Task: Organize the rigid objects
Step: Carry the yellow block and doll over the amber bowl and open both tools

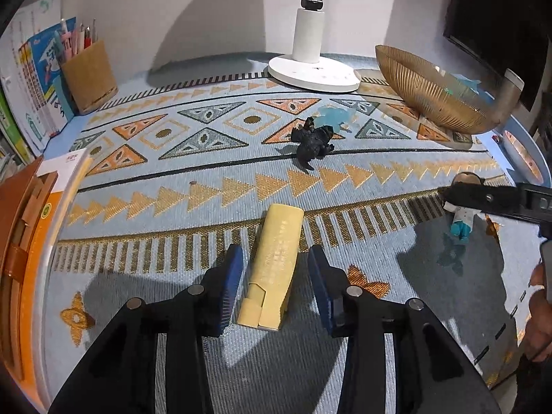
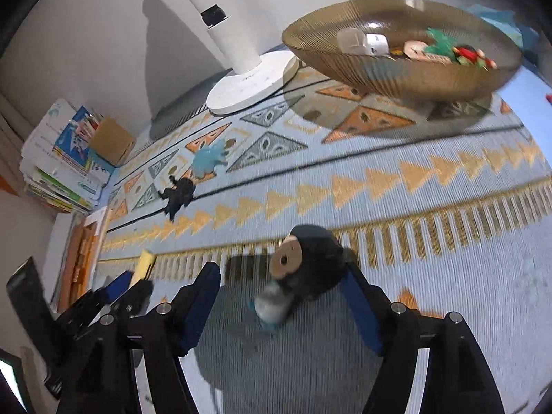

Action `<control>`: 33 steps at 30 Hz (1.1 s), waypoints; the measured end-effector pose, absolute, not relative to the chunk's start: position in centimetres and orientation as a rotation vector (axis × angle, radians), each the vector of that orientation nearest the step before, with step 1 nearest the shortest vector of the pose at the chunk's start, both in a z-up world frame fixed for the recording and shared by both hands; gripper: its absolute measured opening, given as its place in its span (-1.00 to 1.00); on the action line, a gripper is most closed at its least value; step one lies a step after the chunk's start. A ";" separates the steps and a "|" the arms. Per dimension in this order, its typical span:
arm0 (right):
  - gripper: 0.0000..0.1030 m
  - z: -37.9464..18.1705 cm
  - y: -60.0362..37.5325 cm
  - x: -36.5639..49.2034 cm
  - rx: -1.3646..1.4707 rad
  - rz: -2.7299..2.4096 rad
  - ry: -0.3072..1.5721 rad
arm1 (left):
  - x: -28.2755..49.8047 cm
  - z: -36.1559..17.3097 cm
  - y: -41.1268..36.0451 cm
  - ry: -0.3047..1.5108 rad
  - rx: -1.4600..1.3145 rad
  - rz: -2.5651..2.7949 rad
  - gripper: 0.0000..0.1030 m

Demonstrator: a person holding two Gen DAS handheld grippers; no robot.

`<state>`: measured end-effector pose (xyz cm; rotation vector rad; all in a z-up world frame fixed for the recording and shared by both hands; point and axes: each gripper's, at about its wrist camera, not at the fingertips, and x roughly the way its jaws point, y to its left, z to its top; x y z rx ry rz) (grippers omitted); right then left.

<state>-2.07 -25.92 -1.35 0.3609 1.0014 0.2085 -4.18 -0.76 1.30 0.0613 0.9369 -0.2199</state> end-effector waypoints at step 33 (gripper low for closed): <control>-0.22 16.7 -39.0 -6.6 0.296 -0.020 0.476 | -0.7 19.1 -10.6 0.563 -0.073 -0.506 -0.58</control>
